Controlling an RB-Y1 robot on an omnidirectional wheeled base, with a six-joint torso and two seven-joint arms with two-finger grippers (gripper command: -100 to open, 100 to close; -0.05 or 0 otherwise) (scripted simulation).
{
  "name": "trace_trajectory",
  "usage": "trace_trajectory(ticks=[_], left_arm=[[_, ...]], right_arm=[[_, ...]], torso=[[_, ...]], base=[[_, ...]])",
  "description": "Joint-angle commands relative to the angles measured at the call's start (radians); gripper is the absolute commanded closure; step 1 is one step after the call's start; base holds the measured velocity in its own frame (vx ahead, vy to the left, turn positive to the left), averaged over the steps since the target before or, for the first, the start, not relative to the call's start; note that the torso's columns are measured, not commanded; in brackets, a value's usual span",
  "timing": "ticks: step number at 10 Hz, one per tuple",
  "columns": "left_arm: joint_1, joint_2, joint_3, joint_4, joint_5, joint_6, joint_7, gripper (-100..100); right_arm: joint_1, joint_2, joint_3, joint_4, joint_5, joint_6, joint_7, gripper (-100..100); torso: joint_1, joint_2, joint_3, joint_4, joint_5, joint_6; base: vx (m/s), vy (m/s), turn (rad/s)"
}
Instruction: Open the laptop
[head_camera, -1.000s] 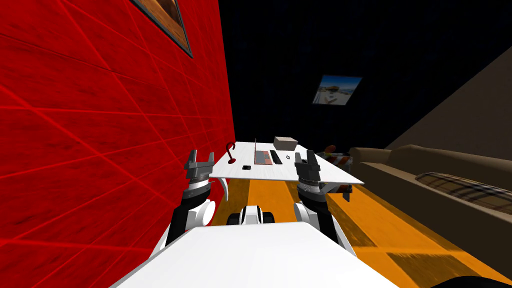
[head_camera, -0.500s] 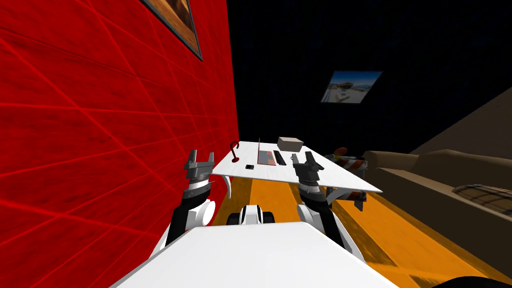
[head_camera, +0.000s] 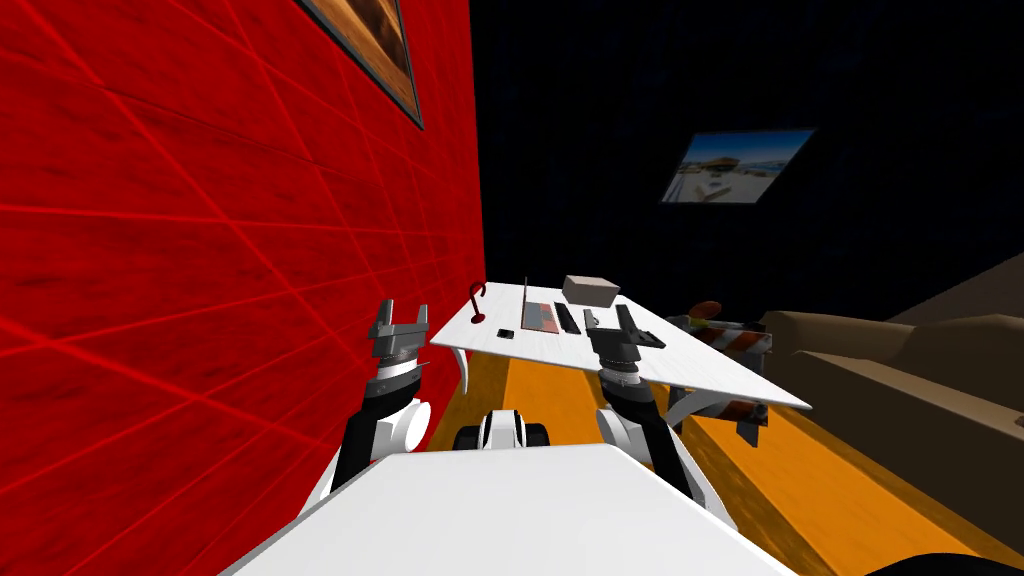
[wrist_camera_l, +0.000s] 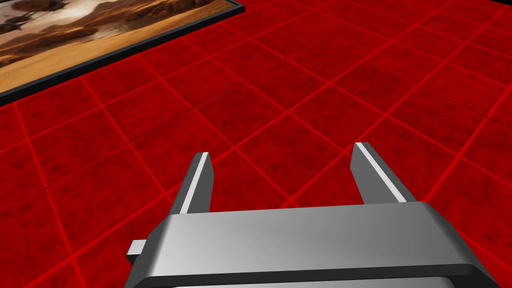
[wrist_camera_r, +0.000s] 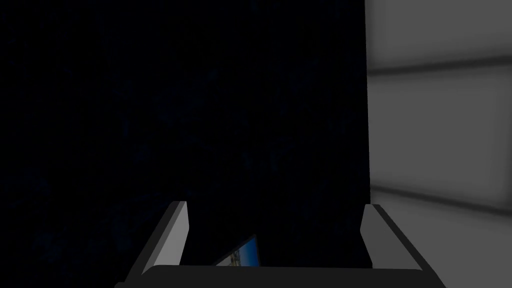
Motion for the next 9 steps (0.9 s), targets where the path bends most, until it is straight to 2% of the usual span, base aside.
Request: trace_trajectory(ticks=[1,2,5,6,9], left_arm=[[0.0,0.0,0.0,0.0,0.0,0.0,0.0,0],[0.0,0.0,0.0,0.0,0.0,0.0,0.0,0],[0.0,0.0,0.0,0.0,0.0,0.0,0.0,0],[0.0,0.0,0.0,0.0,0.0,0.0,0.0,0],[0.0,0.0,0.0,0.0,0.0,0.0,0.0,0]], right_arm=[[-0.005,-0.009,-0.012,0.024,-0.039,-0.012,-0.071,-100],[-0.005,-0.009,-0.012,0.024,-0.039,-0.012,-0.08,-100],[-0.012,-0.014,-0.026,0.056,-0.094,-0.028,-0.166,-100],[-0.012,-0.014,-0.026,0.056,-0.094,-0.028,-0.181,-100],[-0.019,-0.016,-0.042,0.09,-0.154,-0.045,-0.269,-100]], torso=[[0.0,0.0,0.0,0.0,0.0,0.0],[0.0,0.0,0.0,0.0,0.0,0.0],[0.0,0.0,0.0,0.0,0.0,0.001],[0.0,0.0,0.0,0.0,0.0,0.0],[0.0,0.0,0.0,0.0,0.0,0.0]], base=[[-0.001,0.009,0.171],[0.0,0.006,0.078],[0.0,0.007,0.136],[0.0,0.006,0.104],[0.0,0.009,0.148]])
